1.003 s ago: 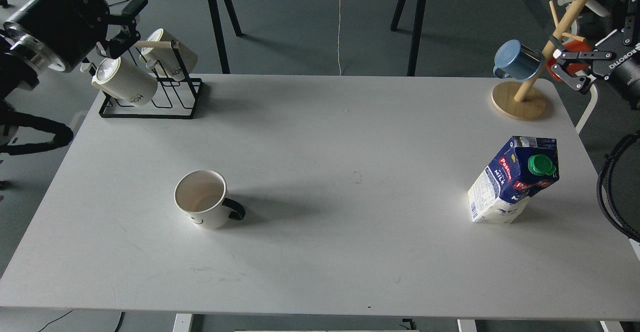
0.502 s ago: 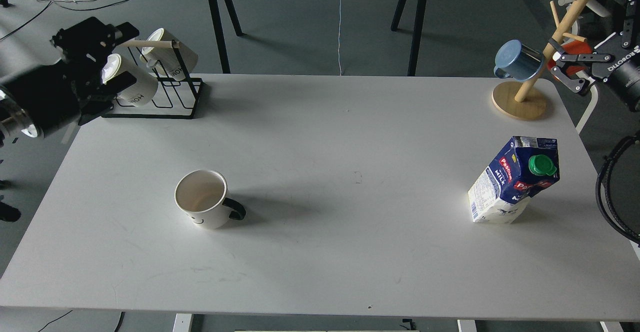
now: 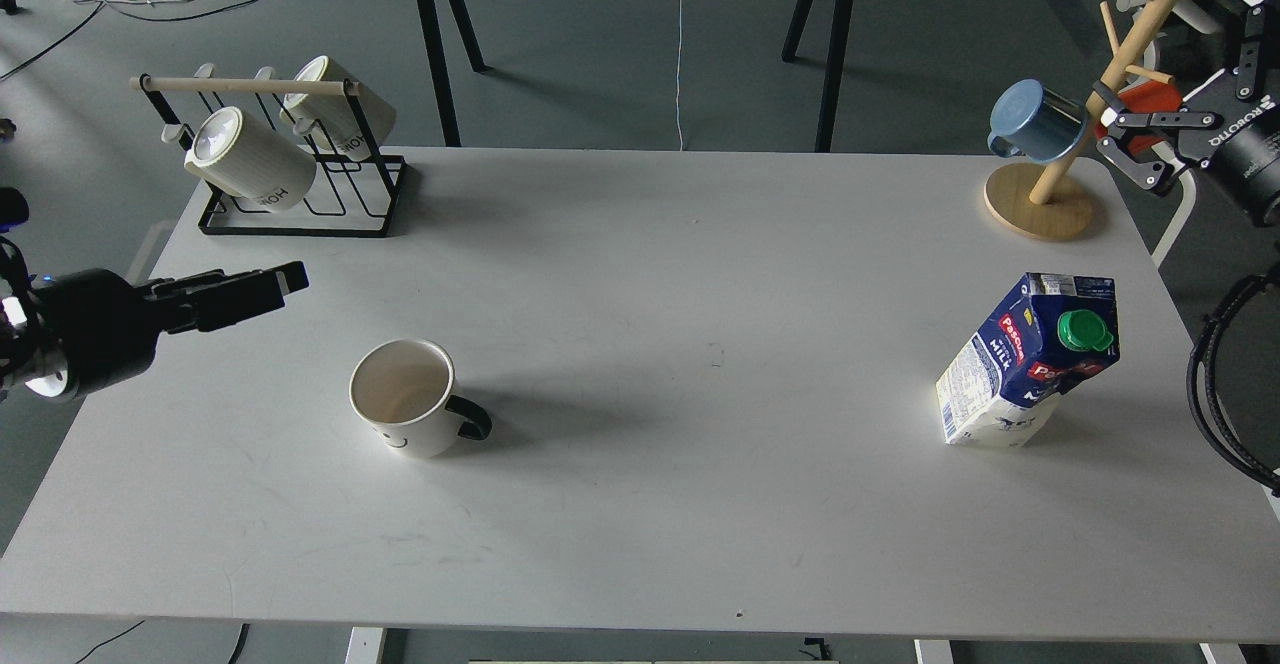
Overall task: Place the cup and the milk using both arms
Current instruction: 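Grasp the white mug rim with the left gripper, then slide the white mug with the left gripper toward the table center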
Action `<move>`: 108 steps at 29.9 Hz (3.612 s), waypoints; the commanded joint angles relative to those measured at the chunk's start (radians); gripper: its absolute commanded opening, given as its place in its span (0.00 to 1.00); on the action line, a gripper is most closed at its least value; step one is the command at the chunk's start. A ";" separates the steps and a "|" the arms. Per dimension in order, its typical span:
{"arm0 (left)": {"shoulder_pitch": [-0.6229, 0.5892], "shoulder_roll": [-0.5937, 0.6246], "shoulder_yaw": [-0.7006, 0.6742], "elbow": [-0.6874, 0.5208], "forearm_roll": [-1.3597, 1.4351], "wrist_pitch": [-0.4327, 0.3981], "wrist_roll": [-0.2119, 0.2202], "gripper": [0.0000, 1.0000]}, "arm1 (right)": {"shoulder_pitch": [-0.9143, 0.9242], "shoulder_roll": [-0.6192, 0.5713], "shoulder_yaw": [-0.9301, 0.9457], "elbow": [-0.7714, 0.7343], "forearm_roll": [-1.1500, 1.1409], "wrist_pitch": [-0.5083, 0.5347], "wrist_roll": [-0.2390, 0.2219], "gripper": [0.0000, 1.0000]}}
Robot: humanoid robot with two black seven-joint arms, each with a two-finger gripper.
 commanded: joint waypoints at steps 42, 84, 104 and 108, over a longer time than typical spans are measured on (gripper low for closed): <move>0.008 -0.315 0.140 0.196 0.558 0.020 0.101 0.45 | 0.000 0.045 -0.003 0.003 -0.052 -0.047 0.003 0.98; -0.266 -0.465 0.155 0.049 0.680 -0.246 0.100 0.00 | 0.130 0.056 0.000 0.015 -0.052 -0.125 -0.035 0.98; -0.294 -0.775 0.232 0.109 0.887 -0.304 0.127 0.00 | 0.167 0.083 -0.003 0.014 -0.052 -0.171 -0.050 0.98; -0.317 -0.830 0.250 0.152 0.887 -0.304 0.130 0.00 | 0.163 0.088 -0.003 0.012 -0.054 -0.171 -0.050 0.98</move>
